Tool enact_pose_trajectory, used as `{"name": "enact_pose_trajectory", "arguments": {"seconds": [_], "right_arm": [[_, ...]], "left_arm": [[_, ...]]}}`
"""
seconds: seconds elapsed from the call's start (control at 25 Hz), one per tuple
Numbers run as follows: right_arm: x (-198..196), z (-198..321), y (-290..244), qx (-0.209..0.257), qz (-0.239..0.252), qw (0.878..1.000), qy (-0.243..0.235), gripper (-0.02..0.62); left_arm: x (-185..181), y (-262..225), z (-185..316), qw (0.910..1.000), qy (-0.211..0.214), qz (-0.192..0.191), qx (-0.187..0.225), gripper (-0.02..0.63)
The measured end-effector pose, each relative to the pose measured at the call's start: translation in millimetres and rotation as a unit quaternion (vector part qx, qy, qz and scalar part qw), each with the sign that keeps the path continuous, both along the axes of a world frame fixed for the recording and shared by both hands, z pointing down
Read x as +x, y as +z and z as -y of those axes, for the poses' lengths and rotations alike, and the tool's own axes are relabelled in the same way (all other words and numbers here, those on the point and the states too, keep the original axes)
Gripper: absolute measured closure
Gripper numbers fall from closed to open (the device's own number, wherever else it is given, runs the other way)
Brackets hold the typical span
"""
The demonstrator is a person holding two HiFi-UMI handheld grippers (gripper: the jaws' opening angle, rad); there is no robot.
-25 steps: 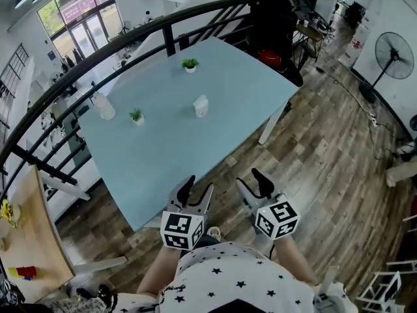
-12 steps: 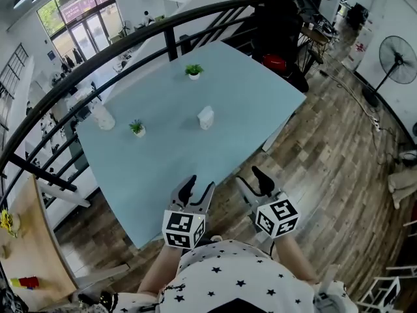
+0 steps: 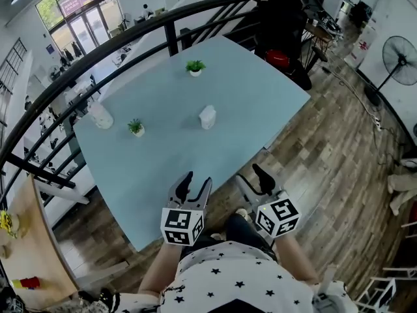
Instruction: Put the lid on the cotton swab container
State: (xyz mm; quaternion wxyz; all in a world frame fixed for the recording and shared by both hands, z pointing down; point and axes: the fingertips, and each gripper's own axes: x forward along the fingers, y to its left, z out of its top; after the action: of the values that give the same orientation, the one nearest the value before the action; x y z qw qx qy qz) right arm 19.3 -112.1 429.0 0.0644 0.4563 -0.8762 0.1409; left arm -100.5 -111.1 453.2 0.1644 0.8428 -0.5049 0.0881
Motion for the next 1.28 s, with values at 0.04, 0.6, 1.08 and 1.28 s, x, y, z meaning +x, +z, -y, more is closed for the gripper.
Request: {"name": "enact_pose_trajectory", "arguments": {"seconds": [0.04,0.6,1.08,1.28], "right_arm": [[1,3,0,-0.001,0.000,1.000,-0.001,0.380],[18,112,9,-0.001,0.013,0.999,-0.046,0.380],[20,228,2,0.010,0.007,0.990,-0.140,0.380],[12,260,10,0.004,0.005,0.984,-0.176,0.380]], "left_arm": [[0,1,3,1.0000,-0.003,0.000,-0.002,0.408],[17,19,87,0.9995,-0.030,0.005,-0.003,0.408],[40,44,177,0.9961,-0.081,0.019,-0.029,0.399],[43,60,204,0.9938,-0.099,0.028,-0.044,0.387]]}}
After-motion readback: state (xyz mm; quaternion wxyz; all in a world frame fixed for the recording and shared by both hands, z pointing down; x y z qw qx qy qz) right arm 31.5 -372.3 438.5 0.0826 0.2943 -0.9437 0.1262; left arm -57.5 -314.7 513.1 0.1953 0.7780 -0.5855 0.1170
